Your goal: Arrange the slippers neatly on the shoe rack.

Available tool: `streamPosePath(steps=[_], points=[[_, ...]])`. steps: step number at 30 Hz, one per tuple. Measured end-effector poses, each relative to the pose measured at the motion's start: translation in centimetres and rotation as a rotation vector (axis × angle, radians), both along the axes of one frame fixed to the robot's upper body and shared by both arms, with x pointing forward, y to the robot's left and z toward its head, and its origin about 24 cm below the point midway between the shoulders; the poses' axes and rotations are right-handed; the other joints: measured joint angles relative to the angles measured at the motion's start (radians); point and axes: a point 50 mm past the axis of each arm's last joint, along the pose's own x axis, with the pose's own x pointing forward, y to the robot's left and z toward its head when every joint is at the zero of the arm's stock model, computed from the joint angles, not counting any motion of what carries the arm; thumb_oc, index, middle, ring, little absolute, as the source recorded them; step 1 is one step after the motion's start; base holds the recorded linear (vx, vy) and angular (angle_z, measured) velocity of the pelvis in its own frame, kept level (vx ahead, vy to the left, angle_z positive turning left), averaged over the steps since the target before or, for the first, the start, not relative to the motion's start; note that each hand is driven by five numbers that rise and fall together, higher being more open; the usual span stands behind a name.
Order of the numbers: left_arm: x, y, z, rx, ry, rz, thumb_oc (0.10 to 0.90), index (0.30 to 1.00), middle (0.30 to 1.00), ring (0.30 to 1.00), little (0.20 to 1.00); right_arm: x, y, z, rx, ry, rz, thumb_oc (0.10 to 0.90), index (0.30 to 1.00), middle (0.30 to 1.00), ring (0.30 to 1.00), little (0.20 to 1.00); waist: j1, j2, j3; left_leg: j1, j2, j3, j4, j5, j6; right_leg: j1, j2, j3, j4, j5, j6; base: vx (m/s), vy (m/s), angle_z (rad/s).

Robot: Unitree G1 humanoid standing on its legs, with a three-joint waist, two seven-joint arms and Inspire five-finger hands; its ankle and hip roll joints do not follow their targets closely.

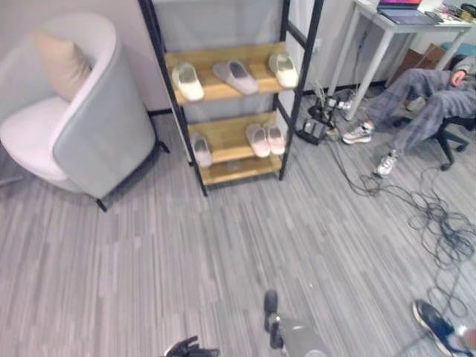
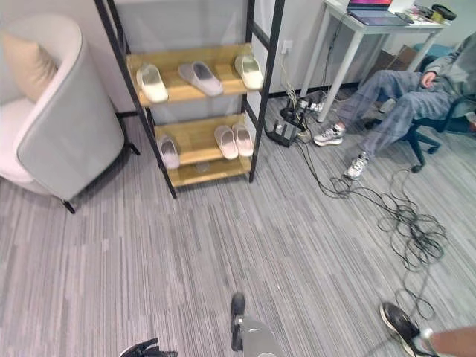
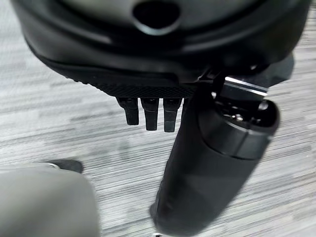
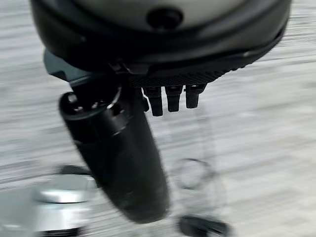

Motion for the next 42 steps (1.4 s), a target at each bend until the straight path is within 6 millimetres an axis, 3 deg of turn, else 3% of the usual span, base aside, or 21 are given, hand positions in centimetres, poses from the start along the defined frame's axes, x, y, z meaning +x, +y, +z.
streamPosePath(steps=[3, 4, 5, 7, 8, 10, 12, 14, 16, 17, 18, 21, 23, 24, 28, 30, 32, 35, 36, 39, 42], points=[[-0.4, 0.8, 0.1, 0.006, 0.005, 0.040, 0.800, 0.900, 0.900, 0.900, 0.900, 3.3, -0.2, 0.4, -0.006, -0.092, 0.036, 0.800, 0.900, 0.900, 0.900, 0.900, 0.017, -0.011, -0.002, -0.158, 0.017, -0.006, 0.356, 0.056, -0.045, 0.121, 0.018, 0.010, -0.029, -0.044, -0.014, 0.34, -0.305, -0.03], [0.3, 1.0, 0.2, 0.007, -0.014, 0.049, 0.800, 0.900, 0.900, 0.900, 0.900, 4.4, -0.3, 0.7, -0.011, -0.138, 0.040, 0.800, 0.900, 0.900, 0.900, 0.900, 0.021, -0.038, -0.006, -0.318, 0.032, 0.004, 0.553, 0.256, -0.052, 0.149, 0.018, 0.019, -0.038, -0.100, -0.029, 0.30, -0.345, -0.05], [0.9, 1.1, 0.4, -0.001, -0.048, 0.085, 0.800, 0.900, 0.900, 0.900, 0.900, 5.0, -0.4, 0.8, -0.017, -0.155, 0.048, 0.800, 0.900, 0.900, 0.900, 0.900, 0.043, -0.038, -0.007, -0.388, 0.039, 0.041, 0.676, 0.341, -0.026, 0.167, 0.012, 0.021, -0.038, -0.093, -0.030, 0.36, -0.300, -0.09], [2.1, 1.9, 0.9, 0.009, -0.109, 0.113, 0.800, 0.900, 0.900, 0.900, 0.900, 5.7, 0.2, 0.8, -0.016, -0.173, 0.066, 0.800, 0.900, 0.900, 0.900, 0.900, 0.063, -0.090, -0.003, -0.499, 0.049, 0.075, 0.781, 0.279, 0.014, 0.212, -0.006, 0.038, -0.043, -0.134, -0.040, 0.34, -0.164, -0.05], [3.6, 2.8, 1.5, 0.026, -0.162, 0.113, 0.800, 0.900, 0.900, 0.900, 0.900, 6.1, 0.9, 0.7, -0.003, -0.179, 0.063, 0.800, 0.900, 0.900, 0.900, 0.900, 0.066, -0.136, 0.014, -0.592, 0.081, 0.123, 0.833, 0.207, 0.086, 0.259, -0.032, 0.053, -0.051, -0.174, -0.048, 0.52, -0.040, 0.17], [5.0, 3.5, 2.2, 0.033, -0.223, 0.141, 0.800, 0.900, 0.900, 0.900, 0.900, 6.3, 1.1, 0.7, -0.006, -0.185, 0.075, 0.800, 0.900, 0.900, 0.900, 0.900, 0.086, -0.163, 0.026, -0.663, 0.101, 0.163, 0.701, 0.134, 0.081, 0.320, -0.059, 0.050, -0.074, -0.198, -0.023, 0.43, 0.024, 0.06], [5.4, 3.2, 2.3, 0.022, -0.245, 0.142, 0.800, 0.900, 0.900, 0.900, 0.900, 6.2, 0.3, 1.0, -0.028, -0.199, 0.074, 0.800, 0.900, 0.900, 0.900, 0.900, 0.084, -0.143, 0.033, -0.690, 0.136, 0.236, 0.394, 0.122, 0.087, 0.384, -0.063, 0.041, -0.102, -0.233, 0.011, 0.35, 0.107, 0.05], [5.1, 2.8, 2.1, 0.014, -0.236, 0.154, 0.800, 0.900, 0.900, 0.900, 0.900, 6.0, 0.0, 1.0, -0.046, -0.193, 0.083, 0.800, 0.900, 0.900, 0.900, 0.900, 0.079, -0.118, 0.036, -0.697, 0.122, 0.274, 0.154, 0.140, 0.069, 0.448, -0.071, 0.037, -0.129, -0.264, 0.043, 0.44, 0.142, -0.04], [4.2, 2.2, 1.6, 0.011, -0.202, 0.170, 0.800, 0.900, 0.900, 0.900, 0.900, 5.2, 0.0, 0.9, -0.050, -0.162, 0.116, 0.800, 0.900, 0.900, 0.900, 0.900, 0.091, -0.093, 0.032, -0.665, 0.071, 0.219, -0.199, 0.185, 0.058, 0.529, -0.083, 0.061, -0.161, -0.312, 0.099, 0.52, 0.173, -0.24], [3.9, 2.0, 1.4, 0.005, -0.188, 0.184, 0.800, 0.900, 0.900, 0.900, 0.900, 4.8, 0.1, 0.8, -0.047, -0.149, 0.118, 0.800, 0.900, 0.900, 0.900, 0.900, 0.106, -0.092, 0.031, -0.640, 0.058, 0.174, -0.264, 0.187, 0.055, 0.558, -0.091, 0.079, -0.172, -0.326, 0.116, 0.43, 0.177, -0.69], [3.5, 2.0, 1.4, 0.004, -0.184, 0.206, 0.800, 0.900, 0.900, 0.900, 0.900, 4.0, 0.7, 0.4, -0.035, -0.124, 0.123, 0.800, 0.900, 0.900, 0.900, 0.900, 0.134, -0.108, 0.027, -0.608, 0.030, 0.152, -0.261, 0.288, 0.055, 0.583, -0.118, 0.114, -0.166, -0.340, 0.152, 0.33, 0.179, -0.82], [2.7, 3.0, 1.3, 0.032, -0.146, 0.233, 0.800, 0.900, 0.900, 0.900, 0.900, 4.4, 2.6, 0.1, 0.023, -0.153, 0.140, 0.800, 0.900, 0.900, 0.900, 0.900, 0.149, -0.161, 0.010, -0.525, -0.020, 0.145, -0.206, 0.348, 0.174, 0.564, -0.168, 0.167, 0.005, -0.323, 0.205, 0.42, 0.277, -0.79], [1.8, 3.4, 1.1, 0.057, -0.098, 0.234, 0.800, 0.900, 0.900, 0.900, 0.900, 3.6, 3.5, -0.2, 0.048, -0.148, 0.132, 0.800, 0.900, 0.900, 0.900, 0.900, 0.133, -0.180, -0.022, -0.474, -0.048, 0.146, -0.228, 0.323, 0.194, 0.524, -0.144, 0.185, 0.080, -0.352, 0.215, 0.24, 0.259, -0.10], [1.5, 3.5, 1.1, 0.070, -0.086, 0.208, 0.800, 0.900, 0.900, 0.900, 0.900, 3.6, 3.6, -0.2, 0.053, -0.156, 0.126, 0.800, 0.900, 0.900, 0.900, 0.900, 0.134, -0.190, -0.045, -0.450, -0.065, 0.166, -0.236, 0.285, 0.217, 0.444, -0.120, 0.161, 0.166, -0.320, 0.211, 0.20, 0.282, -0.33], [0.3, 3.4, 0.8, 0.069, -0.040, 0.191, 0.800, 0.900, 0.900, 0.900, 0.900, 5.8, 2.7, 0.5, 0.031, -0.225, 0.108, 0.800, 0.900, 0.900, 0.900, 0.900, 0.113, -0.154, -0.047, -0.381, -0.078, 0.187, -0.245, 0.229, 0.268, 0.255, -0.169, 0.153, 0.543, -0.298, 0.269, 0.20, 0.239, -0.16], [-0.7, 3.5, 0.6, 0.075, -0.017, 0.192, 0.800, 0.900, 0.900, 0.900, 0.900, 6.5, 1.9, 0.9, 0.009, -0.260, 0.105, 0.800, 0.900, 0.900, 0.900, 0.900, 0.106, -0.138, -0.039, -0.301, -0.094, 0.191, -0.272, 0.199, 0.293, 0.199, -0.211, 0.099, 0.642, -0.302, 0.241, 0.18, 0.118, -0.19], [-0.5, 3.9, 0.8, 0.083, -0.031, 0.185, 0.800, 0.900, 0.900, 0.900, 0.900, 6.7, 1.3, 1.3, -0.004, -0.283, 0.119, 0.800, 0.900, 0.900, 0.900, 0.900, 0.105, -0.115, -0.040, -0.261, -0.093, 0.187, -0.295, 0.188, 0.283, 0.131, -0.203, 0.067, 0.543, -0.316, 0.216, 0.18, 0.049, 0.10], [0.3, 4.5, 1.2, 0.105, -0.071, 0.179, 0.800, 0.900, 0.900, 0.900, 0.900, 6.8, 1.4, 1.5, -0.009, -0.307, 0.115, 0.800, 0.900, 0.900, 0.900, 0.900, 0.097, -0.120, -0.041, -0.254, -0.098, 0.165, -0.295, 0.182, 0.245, 0.060, -0.176, 0.083, 0.272, -0.291, 0.219, 0.17, -0.039, 0.38], [0.2, 4.5, 1.2, 0.115, -0.068, 0.182, 0.800, 0.900, 0.900, 0.900, 0.900, 7.2, 1.6, 1.7, -0.006, -0.330, 0.120, 0.800, 0.900, 0.900, 0.900, 0.900, 0.082, -0.122, -0.039, -0.249, -0.101, 0.159, -0.290, 0.178, 0.239, 0.053, -0.166, 0.127, 0.154, -0.244, 0.223, 0.16, -0.060, 0.39], [-0.7, 4.3, 0.9, 0.116, -0.041, 0.159, 0.800, 0.900, 0.900, 0.900, 0.900, 8.1, 1.7, 2.5, 0.000, -0.407, 0.120, 0.800, 0.900, 0.900, 0.900, 0.900, 0.079, -0.119, -0.037, -0.231, -0.104, 0.150, -0.288, 0.159, 0.215, 0.046, -0.160, 0.189, 0.043, -0.142, 0.243, 0.16, -0.086, 0.11], [-2.2, 4.3, 0.7, 0.127, 0.006, 0.130, 0.800, 0.900, 0.900, 0.900, 0.900, 9.7, 1.9, 4.1, 0.002, -0.518, 0.158, 0.800, 0.900, 0.900, 0.900, 0.900, 0.075, -0.118, -0.031, -0.220, -0.106, 0.149, -0.287, 0.142, 0.215, 0.051, -0.170, 0.182, -0.052, -0.073, 0.259, 0.14, -0.111, -0.06]])
